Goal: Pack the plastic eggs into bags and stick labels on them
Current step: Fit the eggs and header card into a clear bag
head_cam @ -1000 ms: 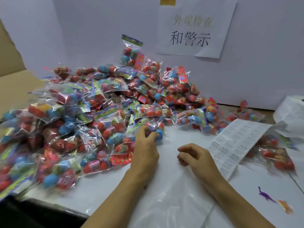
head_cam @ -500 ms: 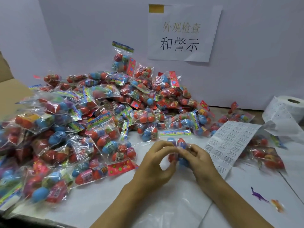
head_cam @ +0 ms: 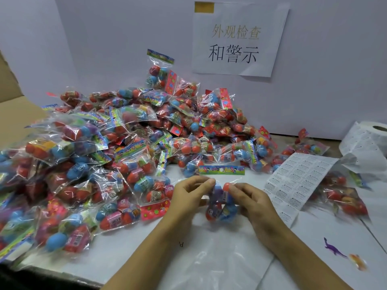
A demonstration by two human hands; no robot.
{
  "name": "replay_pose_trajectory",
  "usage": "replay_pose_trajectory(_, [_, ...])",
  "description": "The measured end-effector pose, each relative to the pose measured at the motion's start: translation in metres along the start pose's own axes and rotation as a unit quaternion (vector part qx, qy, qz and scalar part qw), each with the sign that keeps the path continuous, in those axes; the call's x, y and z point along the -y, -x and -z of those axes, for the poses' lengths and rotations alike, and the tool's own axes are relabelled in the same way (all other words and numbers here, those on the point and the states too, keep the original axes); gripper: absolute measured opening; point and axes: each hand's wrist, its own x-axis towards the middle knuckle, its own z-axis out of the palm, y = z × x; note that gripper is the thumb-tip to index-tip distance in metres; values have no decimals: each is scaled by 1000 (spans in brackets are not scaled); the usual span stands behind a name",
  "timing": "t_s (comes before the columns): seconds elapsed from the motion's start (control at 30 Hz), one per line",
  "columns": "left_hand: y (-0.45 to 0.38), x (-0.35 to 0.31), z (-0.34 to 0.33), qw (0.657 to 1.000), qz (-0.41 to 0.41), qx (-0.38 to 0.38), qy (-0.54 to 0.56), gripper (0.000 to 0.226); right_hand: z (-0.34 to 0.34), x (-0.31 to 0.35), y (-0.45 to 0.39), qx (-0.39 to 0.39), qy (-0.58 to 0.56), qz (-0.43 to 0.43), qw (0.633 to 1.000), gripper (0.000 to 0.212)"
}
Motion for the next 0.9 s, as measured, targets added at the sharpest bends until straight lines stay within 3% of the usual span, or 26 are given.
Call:
replay_pose_trajectory(0.07, [0,0,0,1000,2,12,-13,14,1,-1,-2,-20,26,-12,999,53])
replay_pose_trajectory(0.4, [2,3,-3,998,20,54,-34,19,3,-2,-1,-53,2,-46,998,40])
replay_pose_trajectory(0.67, [-1,5,1,996,34,65,-43,9,-2,3,3,-47,19,-32,998,42])
replay_pose_trajectory(0.9, [1,5,1,996,24,69,-48,18,-4,7,5,-41,23,-43,998,35])
